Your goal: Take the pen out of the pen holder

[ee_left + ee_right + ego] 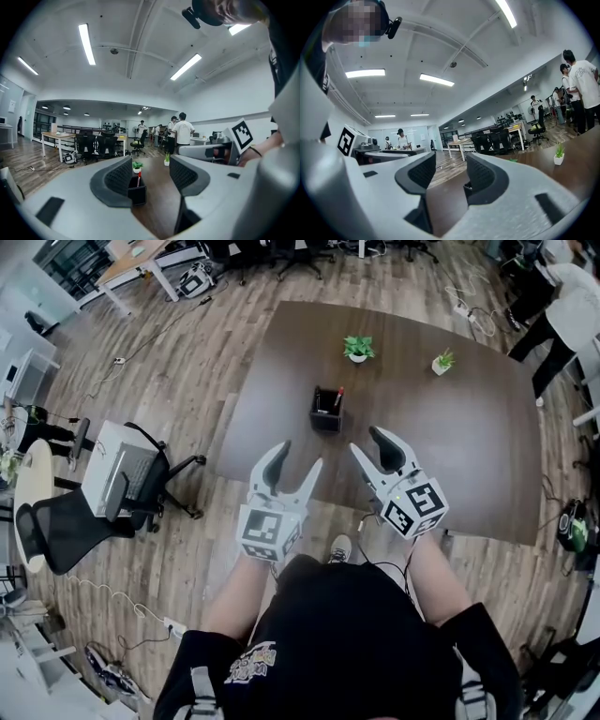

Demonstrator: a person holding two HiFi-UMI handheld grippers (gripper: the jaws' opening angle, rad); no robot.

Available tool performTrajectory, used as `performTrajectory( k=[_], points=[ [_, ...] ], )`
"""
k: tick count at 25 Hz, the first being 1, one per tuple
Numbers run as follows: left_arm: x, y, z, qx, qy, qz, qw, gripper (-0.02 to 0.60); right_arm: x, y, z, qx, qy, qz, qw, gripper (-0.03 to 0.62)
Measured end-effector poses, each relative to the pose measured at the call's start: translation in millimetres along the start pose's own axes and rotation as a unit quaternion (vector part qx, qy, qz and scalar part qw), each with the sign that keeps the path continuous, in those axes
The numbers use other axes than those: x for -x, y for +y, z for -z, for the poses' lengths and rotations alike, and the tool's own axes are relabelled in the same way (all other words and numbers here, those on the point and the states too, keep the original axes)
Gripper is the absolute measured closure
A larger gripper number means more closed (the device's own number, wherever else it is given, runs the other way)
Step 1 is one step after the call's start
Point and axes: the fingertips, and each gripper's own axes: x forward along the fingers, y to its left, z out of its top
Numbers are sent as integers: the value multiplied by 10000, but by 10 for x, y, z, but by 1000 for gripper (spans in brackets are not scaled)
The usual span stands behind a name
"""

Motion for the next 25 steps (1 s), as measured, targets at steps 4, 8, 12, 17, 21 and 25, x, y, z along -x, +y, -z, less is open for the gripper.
performTrajectory(
  k=[4, 8, 12, 17, 21, 25],
  points=[
    [-204, 22, -8, -94, 23, 30, 9999, 356, 23, -165, -14, -70, -21, 94, 9999, 381],
    [-418, 69, 0, -165, 74, 116, 9998, 356, 17, -315, -18, -149, -3, 231, 9996, 382],
    [-664, 137, 81, -236, 193, 268, 9992, 356, -19, -491, 22, -244, -15, 427, 9988, 384],
    [-996, 302, 221, -471, 332, 479, 9972, 356, -163, -637, 58, -323, 19, 644, 9974, 384],
    [-1251, 399, 355, -538, 555, 750, 9942, 356, -288, -755, 65, -354, 45, 864, 9956, 386],
    [-1513, 467, 508, -637, 785, 1068, 9891, 356, -392, -889, 71, -416, 42, 1130, 9927, 390]
  ],
)
